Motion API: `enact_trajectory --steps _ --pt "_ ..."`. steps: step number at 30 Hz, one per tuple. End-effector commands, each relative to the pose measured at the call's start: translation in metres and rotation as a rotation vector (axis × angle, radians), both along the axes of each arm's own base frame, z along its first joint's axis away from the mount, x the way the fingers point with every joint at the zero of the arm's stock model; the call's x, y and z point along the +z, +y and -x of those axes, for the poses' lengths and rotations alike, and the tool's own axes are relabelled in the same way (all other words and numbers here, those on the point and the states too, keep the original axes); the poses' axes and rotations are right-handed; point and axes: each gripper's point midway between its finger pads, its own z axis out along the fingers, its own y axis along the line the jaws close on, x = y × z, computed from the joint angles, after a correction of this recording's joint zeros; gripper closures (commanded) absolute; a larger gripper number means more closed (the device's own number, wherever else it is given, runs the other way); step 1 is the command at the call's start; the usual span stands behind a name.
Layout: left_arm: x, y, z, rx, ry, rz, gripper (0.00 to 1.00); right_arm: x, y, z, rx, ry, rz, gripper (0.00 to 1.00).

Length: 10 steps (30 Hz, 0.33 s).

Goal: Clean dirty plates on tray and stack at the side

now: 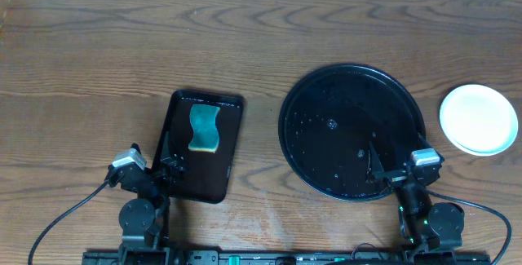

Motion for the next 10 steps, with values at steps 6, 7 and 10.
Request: enact_trajectory --steps 6,7,10 --pt "-0.0177 0.0002 -0.0006 -0.002 0.039 -0.007 0.15 -0.0008 -0.0009 0.0 -0.004 -0.001 0.011 0.01" --pt "-0.0177 0.0001 -0.0006 -0.002 0.039 -0.007 0.15 -0.0008 -0.0009 0.0 -0.004 -0.001 0.011 0.01" --pt "-0.0177 0.0002 -0.0006 -0.002 0.039 -0.007 0.15 -0.0007 -0.0009 0.0 -0.004 -0.001 0.011 0.01"
